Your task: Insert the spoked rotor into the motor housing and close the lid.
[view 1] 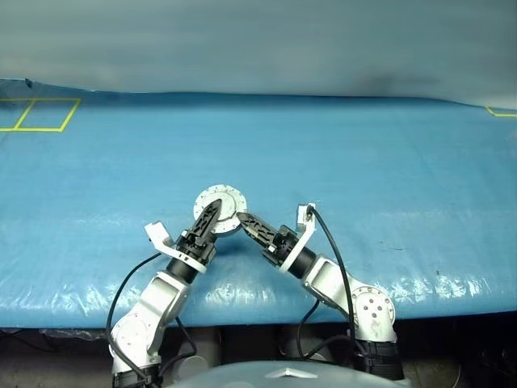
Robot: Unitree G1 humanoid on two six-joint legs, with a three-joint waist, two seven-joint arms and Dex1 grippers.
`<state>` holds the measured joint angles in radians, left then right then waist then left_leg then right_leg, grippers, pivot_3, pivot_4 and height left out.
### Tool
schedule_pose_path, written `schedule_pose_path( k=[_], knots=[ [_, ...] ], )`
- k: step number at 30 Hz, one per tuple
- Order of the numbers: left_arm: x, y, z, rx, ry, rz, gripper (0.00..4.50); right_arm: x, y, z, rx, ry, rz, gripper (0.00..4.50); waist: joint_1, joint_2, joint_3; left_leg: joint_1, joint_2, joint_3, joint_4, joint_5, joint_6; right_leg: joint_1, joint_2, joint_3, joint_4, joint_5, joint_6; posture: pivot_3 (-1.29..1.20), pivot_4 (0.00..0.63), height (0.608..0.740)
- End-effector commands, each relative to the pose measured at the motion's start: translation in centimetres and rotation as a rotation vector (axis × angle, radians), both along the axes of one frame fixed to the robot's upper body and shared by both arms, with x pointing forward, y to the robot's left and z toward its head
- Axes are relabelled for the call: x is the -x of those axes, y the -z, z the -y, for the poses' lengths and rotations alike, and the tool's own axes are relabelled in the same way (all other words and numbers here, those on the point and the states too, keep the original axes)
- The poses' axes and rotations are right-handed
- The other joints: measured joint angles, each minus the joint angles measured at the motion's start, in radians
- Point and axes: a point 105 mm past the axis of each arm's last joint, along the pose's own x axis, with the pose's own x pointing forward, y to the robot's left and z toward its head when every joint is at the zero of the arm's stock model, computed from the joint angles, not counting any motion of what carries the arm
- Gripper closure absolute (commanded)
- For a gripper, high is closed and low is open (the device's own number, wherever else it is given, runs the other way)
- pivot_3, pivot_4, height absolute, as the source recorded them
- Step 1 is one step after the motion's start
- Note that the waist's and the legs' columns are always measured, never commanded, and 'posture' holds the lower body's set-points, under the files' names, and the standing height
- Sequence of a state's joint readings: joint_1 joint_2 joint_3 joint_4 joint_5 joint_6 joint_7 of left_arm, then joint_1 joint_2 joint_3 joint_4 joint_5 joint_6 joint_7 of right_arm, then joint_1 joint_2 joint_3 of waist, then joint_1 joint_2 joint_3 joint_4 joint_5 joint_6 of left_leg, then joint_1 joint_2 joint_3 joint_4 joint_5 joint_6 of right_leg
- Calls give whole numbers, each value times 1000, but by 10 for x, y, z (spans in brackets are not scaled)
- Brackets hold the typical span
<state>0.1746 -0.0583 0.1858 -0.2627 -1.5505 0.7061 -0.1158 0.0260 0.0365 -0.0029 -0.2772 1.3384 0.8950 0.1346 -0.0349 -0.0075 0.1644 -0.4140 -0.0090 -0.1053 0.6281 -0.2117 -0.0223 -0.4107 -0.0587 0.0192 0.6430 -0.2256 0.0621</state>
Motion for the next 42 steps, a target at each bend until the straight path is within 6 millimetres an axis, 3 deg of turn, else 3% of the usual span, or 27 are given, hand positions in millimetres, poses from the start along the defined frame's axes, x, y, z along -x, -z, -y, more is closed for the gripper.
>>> schedule_pose_path(
  k=[1,5,13,15,19,24,28,33,39,42],
  knots=[
    [-9,-15,-4,-7,-25,47,2060,1,-14,5,69,24,138,1318,0,0,0,0,0,0,0,0,0,0,0,0,0,0,0,0,150,740],
    [-20,-12,-12,-35,-54,31,2060,2,-9,9,228,48,246,7,1,0,0,0,0,0,0,0,0,0,0,0,0,0,0,0,150,740],
    [-55,-8,-44,-111,-139,5,2060,-1,1,32,524,241,478,0,7,-1,0,0,0,0,1,0,0,1,1,1,0,1,2,0,150,740],
    [-72,-10,-57,-159,-183,8,2060,-5,6,44,691,339,578,0,10,-1,0,1,0,0,1,0,0,1,1,0,0,1,2,0,150,740],
    [-107,-16,-76,-236,-249,17,2060,-1,16,50,889,355,731,0,12,-2,0,1,-1,-1,2,2,-1,1,2,1,0,3,3,0,150,740],
    [-147,-25,-86,-290,-295,17,2060,0,28,61,1002,410,776,0,15,-6,1,1,-1,-1,1,2,-1,2,2,1,0,4,5,0,150,740],
    [-174,-20,-87,-372,-321,-52,2060,1,37,63,1014,423,745,0,14,-8,2,1,-1,-2,1,2,-2,2,3,1,0,7,9,0,150,740],
    [-189,-13,-81,-450,-322,-115,2060,2,43,62,1016,427,713,0,7,-10,3,0,-1,-2,1,2,-2,1,3,1,0,7,10,0,150,740],
    [-192,-5,-76,-510,-300,-142,2060,3,47,60,1008,419,678,0,8,-10,3,2,-1,-2,1,3,-3,3,3,1,1,8,11,0,150,740],
    [-186,3,-78,-518,-262,-152,1050,4,48,60,999,421,653,0,7,-10,3,3,-1,-2,1,3,-3,3,3,1,2,8,10,0,150,740]
  ],
)
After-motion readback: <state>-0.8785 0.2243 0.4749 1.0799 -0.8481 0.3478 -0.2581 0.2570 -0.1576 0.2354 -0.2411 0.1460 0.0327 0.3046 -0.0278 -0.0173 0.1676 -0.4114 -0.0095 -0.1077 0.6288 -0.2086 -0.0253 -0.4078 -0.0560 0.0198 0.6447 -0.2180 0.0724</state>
